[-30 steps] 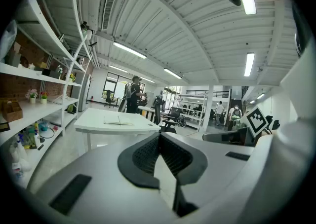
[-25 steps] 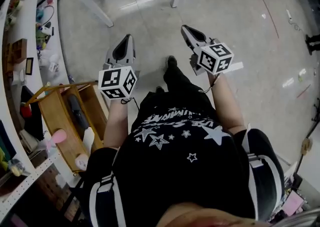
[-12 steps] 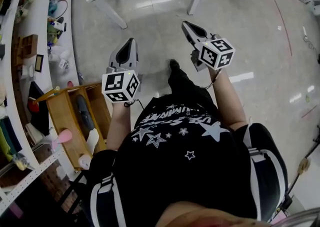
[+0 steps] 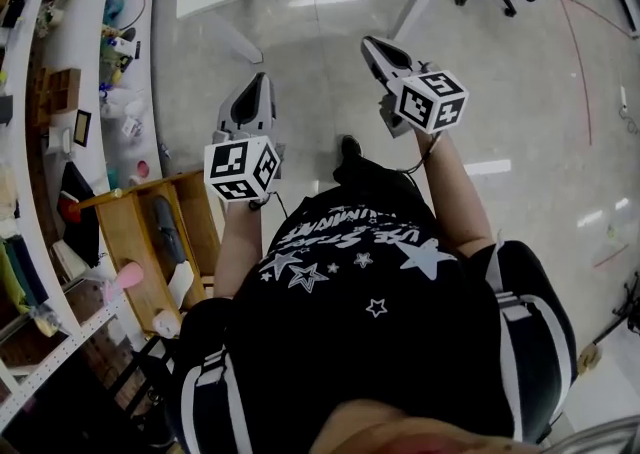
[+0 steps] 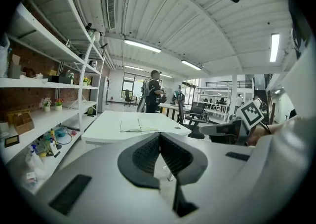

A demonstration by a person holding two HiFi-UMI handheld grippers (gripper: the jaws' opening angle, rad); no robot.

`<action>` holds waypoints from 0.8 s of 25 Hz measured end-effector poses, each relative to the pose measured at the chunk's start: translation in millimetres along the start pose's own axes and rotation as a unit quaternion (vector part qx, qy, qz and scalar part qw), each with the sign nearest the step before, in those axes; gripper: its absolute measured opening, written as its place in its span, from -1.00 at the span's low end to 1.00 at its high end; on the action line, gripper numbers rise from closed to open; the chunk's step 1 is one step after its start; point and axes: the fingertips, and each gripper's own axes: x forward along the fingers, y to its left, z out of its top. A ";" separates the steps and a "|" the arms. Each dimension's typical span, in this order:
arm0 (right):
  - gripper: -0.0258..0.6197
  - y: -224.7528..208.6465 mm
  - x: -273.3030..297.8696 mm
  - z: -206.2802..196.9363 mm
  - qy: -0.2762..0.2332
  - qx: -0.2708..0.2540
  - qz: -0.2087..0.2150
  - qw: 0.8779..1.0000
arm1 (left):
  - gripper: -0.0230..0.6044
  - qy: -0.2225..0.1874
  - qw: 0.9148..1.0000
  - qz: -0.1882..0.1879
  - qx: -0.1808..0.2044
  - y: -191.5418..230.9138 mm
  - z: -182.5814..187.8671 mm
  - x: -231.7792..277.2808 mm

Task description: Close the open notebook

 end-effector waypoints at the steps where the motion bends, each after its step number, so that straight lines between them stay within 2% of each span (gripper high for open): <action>1: -0.89 -5.8 5.1 2.8 0.002 0.001 0.002 1.000 | -0.89 0.001 1.000 0.004 -0.001 1.4 1.0 7.1; 11: -0.89 -41.8 50.5 24.8 0.028 -0.033 0.029 0.999 | -0.89 -0.015 0.999 0.038 0.001 13.3 21.8 61.1; 20: -0.89 -33.0 95.1 21.3 0.054 -0.040 0.058 0.996 | -0.89 -0.019 0.998 0.063 -0.008 44.8 25.1 77.8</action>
